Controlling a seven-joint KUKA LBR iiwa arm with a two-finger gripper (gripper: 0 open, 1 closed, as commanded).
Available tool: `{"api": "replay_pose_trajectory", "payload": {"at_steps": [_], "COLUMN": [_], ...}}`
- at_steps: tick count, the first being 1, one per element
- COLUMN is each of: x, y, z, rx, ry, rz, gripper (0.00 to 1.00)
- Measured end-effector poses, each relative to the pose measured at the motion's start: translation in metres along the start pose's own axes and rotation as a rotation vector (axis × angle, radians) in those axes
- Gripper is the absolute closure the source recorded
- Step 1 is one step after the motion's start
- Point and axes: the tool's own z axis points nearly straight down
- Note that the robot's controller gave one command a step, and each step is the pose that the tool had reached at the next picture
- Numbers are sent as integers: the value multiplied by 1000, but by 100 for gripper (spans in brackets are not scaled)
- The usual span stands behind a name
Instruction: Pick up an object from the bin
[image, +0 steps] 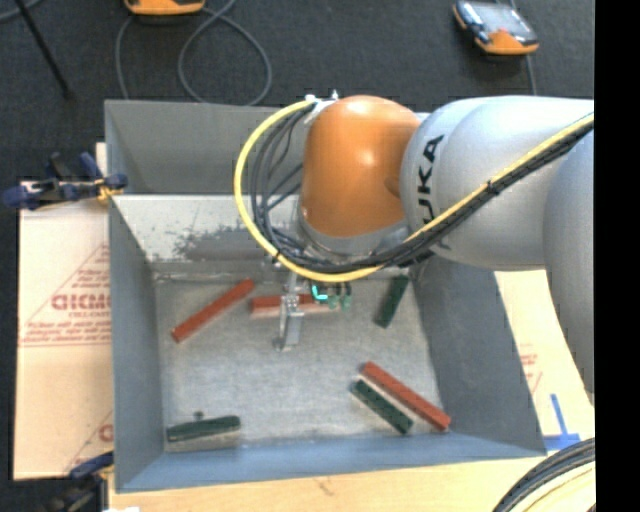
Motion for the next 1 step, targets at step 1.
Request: {"api": "replay_pose_trajectory", "payload": {"at_steps": [1], "x": [-61], "y": [-82], "z": [140], "rx": [3], "ry": [-6], "rz": [6], "gripper": [0]}}
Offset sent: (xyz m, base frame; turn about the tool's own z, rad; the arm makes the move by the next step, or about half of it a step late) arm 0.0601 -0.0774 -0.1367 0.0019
